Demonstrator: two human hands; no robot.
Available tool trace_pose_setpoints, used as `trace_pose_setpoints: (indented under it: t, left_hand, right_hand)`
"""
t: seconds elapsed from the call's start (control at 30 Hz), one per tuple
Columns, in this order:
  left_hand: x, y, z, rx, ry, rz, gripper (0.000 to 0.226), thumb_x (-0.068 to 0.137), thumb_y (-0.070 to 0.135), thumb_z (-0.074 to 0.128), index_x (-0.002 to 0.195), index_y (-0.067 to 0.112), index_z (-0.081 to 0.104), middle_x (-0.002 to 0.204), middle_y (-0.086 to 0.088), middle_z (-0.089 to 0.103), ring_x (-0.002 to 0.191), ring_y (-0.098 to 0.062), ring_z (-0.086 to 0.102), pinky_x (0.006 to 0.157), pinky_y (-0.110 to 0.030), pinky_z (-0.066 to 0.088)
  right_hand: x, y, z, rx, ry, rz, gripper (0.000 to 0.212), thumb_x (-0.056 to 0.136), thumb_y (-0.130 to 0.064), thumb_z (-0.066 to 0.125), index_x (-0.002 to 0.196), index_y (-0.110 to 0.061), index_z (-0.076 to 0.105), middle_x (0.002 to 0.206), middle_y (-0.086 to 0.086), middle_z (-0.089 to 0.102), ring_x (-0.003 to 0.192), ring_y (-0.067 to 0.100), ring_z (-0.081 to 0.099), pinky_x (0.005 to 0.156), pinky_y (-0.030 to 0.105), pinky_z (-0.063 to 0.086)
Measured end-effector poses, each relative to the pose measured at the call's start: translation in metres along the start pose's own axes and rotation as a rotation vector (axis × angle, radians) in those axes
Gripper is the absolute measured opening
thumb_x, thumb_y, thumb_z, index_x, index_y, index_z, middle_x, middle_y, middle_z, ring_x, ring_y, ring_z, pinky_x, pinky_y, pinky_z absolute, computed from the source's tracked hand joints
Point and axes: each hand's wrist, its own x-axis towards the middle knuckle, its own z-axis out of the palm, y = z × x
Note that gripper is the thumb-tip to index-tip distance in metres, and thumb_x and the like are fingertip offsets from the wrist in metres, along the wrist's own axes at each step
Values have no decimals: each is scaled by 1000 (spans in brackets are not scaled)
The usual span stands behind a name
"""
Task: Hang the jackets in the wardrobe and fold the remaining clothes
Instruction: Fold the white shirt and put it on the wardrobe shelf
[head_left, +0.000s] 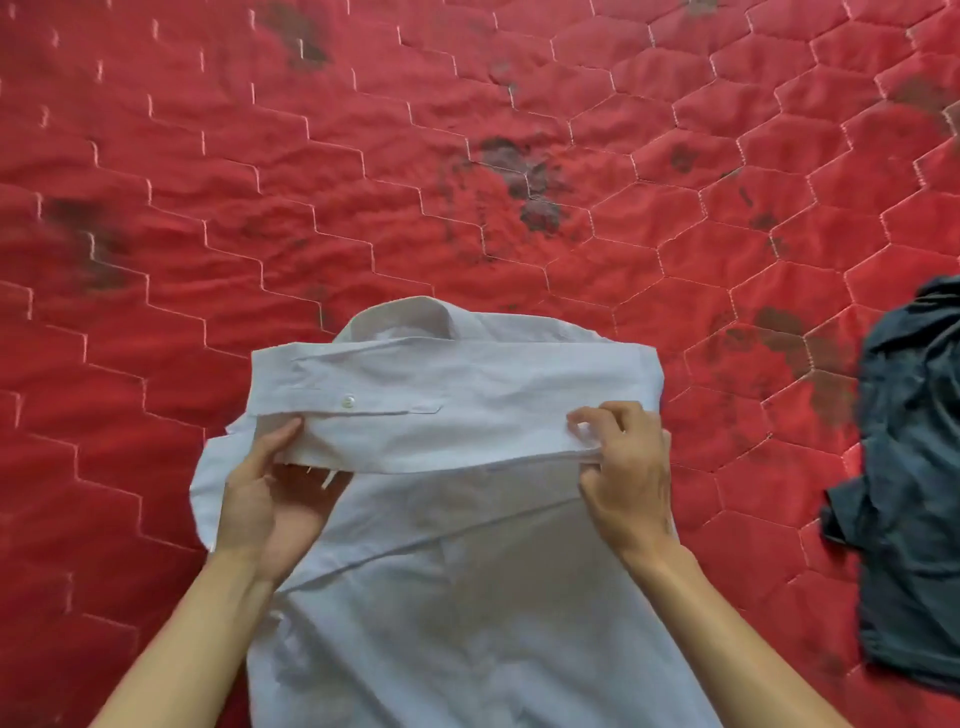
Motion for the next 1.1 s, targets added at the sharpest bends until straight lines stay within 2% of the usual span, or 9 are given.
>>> trace_pose_setpoints:
  t: [0.1,0.2,0.4,0.53,0.67,0.73,0.9,1.0,1.1]
  left_hand:
    - [-2,12,-49,-29,105,38,26,91,15,57,109,25,72,117,0,72,114,-18,67,98,-36,51]
    - [-1,9,-90,44,208,40,25,93,12,55,98,23,76,106,-1,73,91,-15,73,82,-30,60]
    - [2,-11,-149,114,317,8,46,88,9,66,133,5,61,126,-13,67,97,-20,72,82,-29,59]
    - [9,-15,-163,266,441,25,31,90,5,66,122,4,66,119,-16,69,104,-30,67,80,-37,61]
    - [13,-16,-166,521,498,76,13,88,5,71,102,8,70,98,-10,72,81,-21,67,56,-21,60]
    - [14,-20,-172,641,557,124,19,86,8,75,104,6,70,96,-12,73,77,-22,67,58,-22,60]
    - [-8,-40,-182,1032,748,222,52,73,28,87,116,12,64,101,-8,71,93,-26,67,91,-42,51]
    - [-31,-61,-187,1133,760,227,69,72,38,87,126,11,56,106,-10,67,101,-27,63,94,-41,46]
    - [-54,-86,-194,1129,666,145,64,74,42,86,122,14,55,96,-3,65,95,-25,61,89,-41,48]
  right_hand:
    - [-3,2,8,-66,-37,-16,59,51,17,58,99,-16,71,93,5,60,84,31,54,72,40,40]
    - [-9,6,18,-80,-78,-10,56,49,17,60,93,-16,70,88,4,58,80,31,53,69,39,40]
    - [-22,14,20,-181,-210,-26,33,51,5,75,74,-16,63,75,0,53,71,31,54,67,37,38]
    - [-25,30,3,-216,-287,-172,35,52,0,81,71,-18,59,70,-6,52,66,26,55,68,35,29]
    - [-28,55,-9,-184,-385,-9,27,67,0,74,75,-18,56,68,-8,46,63,24,52,55,29,28]
    - [-33,60,-7,-147,-448,27,23,71,-5,71,80,-20,56,72,-8,48,69,21,53,53,30,32]
    - [-61,60,2,-33,-508,110,25,77,-9,66,89,-24,51,87,-7,50,84,20,49,62,35,42]
    - [-84,63,2,-17,-456,167,30,77,-5,67,103,-16,60,97,1,53,87,25,53,66,38,47]
    - [-108,74,-2,-87,-352,177,38,73,-2,72,109,-8,61,102,17,55,94,38,52,77,44,45]
